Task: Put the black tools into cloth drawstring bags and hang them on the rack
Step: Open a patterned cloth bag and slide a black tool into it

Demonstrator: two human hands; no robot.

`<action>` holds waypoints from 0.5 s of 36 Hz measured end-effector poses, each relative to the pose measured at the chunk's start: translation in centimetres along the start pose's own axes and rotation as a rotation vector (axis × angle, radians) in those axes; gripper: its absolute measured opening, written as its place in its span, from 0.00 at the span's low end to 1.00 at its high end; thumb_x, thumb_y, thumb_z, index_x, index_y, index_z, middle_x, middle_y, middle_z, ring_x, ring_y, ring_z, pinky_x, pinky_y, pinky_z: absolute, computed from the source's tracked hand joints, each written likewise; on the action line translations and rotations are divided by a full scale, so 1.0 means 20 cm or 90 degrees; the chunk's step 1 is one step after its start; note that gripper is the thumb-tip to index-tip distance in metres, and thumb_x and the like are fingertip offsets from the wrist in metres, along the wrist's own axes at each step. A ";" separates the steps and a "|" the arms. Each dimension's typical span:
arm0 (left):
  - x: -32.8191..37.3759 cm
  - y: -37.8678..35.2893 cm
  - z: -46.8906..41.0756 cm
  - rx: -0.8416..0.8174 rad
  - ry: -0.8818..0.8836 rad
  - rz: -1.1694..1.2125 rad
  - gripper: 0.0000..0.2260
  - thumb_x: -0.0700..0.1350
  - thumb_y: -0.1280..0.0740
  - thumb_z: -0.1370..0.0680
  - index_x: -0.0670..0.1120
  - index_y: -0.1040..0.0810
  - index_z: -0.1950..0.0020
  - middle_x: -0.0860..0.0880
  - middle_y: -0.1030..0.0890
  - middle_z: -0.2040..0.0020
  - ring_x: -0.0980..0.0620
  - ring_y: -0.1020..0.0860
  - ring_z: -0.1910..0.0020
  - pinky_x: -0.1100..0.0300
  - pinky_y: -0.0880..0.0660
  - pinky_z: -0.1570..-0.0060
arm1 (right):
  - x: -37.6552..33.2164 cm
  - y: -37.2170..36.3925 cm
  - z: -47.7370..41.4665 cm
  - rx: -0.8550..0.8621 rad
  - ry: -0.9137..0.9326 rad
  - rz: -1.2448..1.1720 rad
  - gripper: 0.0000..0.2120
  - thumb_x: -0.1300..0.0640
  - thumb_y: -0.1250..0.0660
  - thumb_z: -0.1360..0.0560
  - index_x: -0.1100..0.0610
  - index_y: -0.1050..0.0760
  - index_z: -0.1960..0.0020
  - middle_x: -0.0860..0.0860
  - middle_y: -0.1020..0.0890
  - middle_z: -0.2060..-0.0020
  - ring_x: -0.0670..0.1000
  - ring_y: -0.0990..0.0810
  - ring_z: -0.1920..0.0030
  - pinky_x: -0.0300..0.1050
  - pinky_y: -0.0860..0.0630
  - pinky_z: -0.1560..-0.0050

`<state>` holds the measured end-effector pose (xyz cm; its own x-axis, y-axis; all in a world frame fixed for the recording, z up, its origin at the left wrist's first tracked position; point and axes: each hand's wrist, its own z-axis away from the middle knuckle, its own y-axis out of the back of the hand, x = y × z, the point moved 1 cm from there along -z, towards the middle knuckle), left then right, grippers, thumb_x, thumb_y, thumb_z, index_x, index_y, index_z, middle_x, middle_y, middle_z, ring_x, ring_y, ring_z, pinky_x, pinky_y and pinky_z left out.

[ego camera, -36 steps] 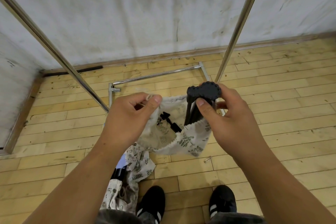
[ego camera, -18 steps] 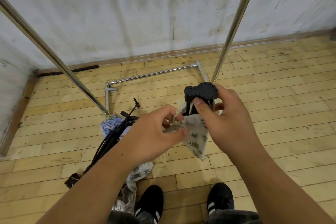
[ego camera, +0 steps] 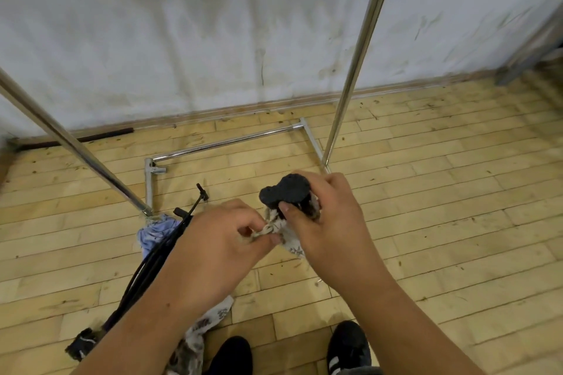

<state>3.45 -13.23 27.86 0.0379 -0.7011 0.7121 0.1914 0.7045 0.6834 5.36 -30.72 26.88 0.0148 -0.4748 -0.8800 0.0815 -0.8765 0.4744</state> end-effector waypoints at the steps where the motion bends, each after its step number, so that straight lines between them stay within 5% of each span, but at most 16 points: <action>1: 0.01 0.00 0.01 -0.010 0.003 -0.012 0.08 0.57 0.27 0.25 0.56 0.17 0.61 0.60 0.19 0.55 0.61 0.20 0.52 0.63 0.25 0.52 | 0.01 0.00 0.00 -0.008 -0.004 0.004 0.17 0.56 0.28 0.22 0.46 0.22 0.34 0.45 0.29 0.45 0.38 0.26 0.44 0.20 0.32 0.46; 6: 0.05 -0.01 0.04 -0.017 0.012 -0.011 0.11 0.55 0.28 0.23 0.52 0.20 0.63 0.61 0.21 0.53 0.60 0.22 0.53 0.70 0.29 0.57 | 0.05 -0.04 0.00 -0.052 -0.012 0.075 0.16 0.56 0.28 0.22 0.42 0.22 0.37 0.45 0.29 0.45 0.44 0.27 0.42 0.25 0.31 0.46; 10: 0.06 0.03 0.05 -0.021 0.069 0.069 0.11 0.54 0.31 0.21 0.51 0.20 0.60 0.56 0.19 0.59 0.61 0.26 0.72 0.70 0.30 0.68 | 0.08 -0.07 0.00 -0.091 -0.040 0.121 0.14 0.55 0.28 0.22 0.42 0.20 0.38 0.46 0.29 0.44 0.46 0.27 0.41 0.24 0.31 0.50; 14: 0.06 0.06 0.06 -0.050 0.147 0.189 0.12 0.52 0.33 0.20 0.50 0.20 0.62 0.53 0.25 0.73 0.58 0.34 0.78 0.69 0.35 0.75 | 0.08 -0.11 0.00 -0.131 -0.073 0.119 0.15 0.53 0.28 0.22 0.41 0.21 0.37 0.45 0.29 0.41 0.42 0.27 0.42 0.18 0.34 0.50; 18: 0.00 0.12 0.04 -0.018 0.249 0.299 0.14 0.51 0.34 0.21 0.49 0.18 0.65 0.44 0.19 0.69 0.51 0.29 0.72 0.59 0.29 0.66 | 0.06 -0.12 -0.02 -0.162 -0.086 0.053 0.14 0.53 0.28 0.22 0.36 0.21 0.42 0.41 0.23 0.43 0.38 0.24 0.45 0.26 0.28 0.49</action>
<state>3.12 -11.48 29.68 0.4813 -0.3091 0.8203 0.0928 0.9485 0.3030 5.54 -29.08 24.72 -0.0990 -0.5648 -0.8193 0.3327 -0.7947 0.5077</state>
